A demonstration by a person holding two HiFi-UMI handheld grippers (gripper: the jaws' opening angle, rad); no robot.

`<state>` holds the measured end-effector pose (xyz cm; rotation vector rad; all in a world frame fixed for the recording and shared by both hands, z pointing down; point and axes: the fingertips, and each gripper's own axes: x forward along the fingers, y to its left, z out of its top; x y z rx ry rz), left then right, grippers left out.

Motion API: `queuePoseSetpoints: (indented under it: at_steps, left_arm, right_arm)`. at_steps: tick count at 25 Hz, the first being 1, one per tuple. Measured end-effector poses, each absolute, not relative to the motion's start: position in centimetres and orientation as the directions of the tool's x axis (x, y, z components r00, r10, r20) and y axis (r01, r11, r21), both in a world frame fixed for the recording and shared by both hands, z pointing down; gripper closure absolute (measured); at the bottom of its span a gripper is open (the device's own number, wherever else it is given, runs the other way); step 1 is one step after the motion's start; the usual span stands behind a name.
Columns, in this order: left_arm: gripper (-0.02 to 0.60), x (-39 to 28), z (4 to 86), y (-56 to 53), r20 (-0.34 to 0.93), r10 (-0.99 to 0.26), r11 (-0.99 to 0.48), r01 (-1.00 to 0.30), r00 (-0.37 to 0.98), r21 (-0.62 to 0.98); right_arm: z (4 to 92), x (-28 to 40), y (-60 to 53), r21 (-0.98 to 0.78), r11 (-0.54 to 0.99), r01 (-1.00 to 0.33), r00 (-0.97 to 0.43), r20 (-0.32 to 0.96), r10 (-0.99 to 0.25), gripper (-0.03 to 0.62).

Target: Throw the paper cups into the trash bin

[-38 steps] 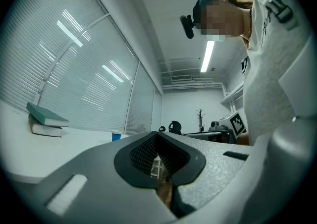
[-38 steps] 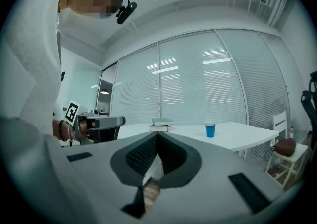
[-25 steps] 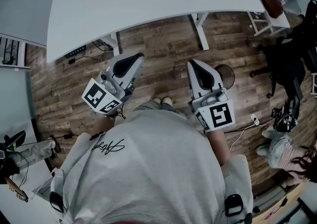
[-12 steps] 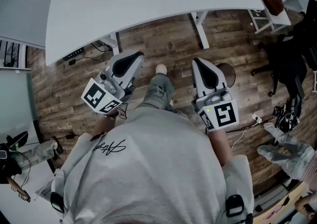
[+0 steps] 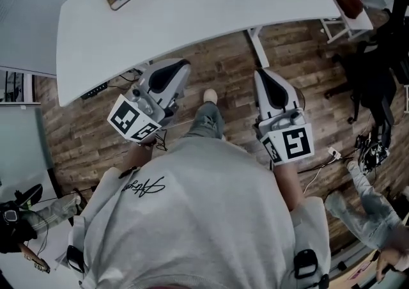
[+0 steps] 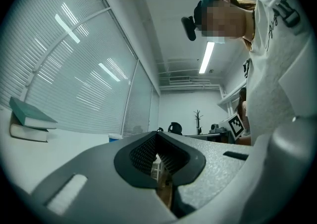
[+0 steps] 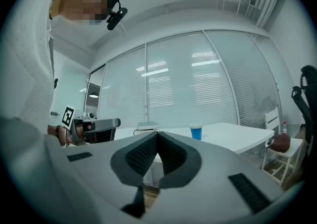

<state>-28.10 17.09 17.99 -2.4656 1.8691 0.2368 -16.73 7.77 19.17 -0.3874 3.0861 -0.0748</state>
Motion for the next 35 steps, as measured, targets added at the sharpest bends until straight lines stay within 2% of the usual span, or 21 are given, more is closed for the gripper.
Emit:
queuePoseSetpoints:
  at_steps: [31,35]
  left_arm:
    - [0.578,-40.8,15.2,2.7,-0.14,-0.919,-0.377,-0.925,0.367,0.046]
    - [0.578,-41.7,15.5,1.2,-0.138,-0.915,-0.39,-0.919,0.379,0.061]
  right_arm:
    - [16.9,-29.1,-5.5,-0.033,0.941,-0.337,-0.941,-0.028,-0.338,0.583]
    - [16.8,-30.2,-6.8,0.011,0.938,-0.346,-0.938,-0.019,-0.346,0.583]
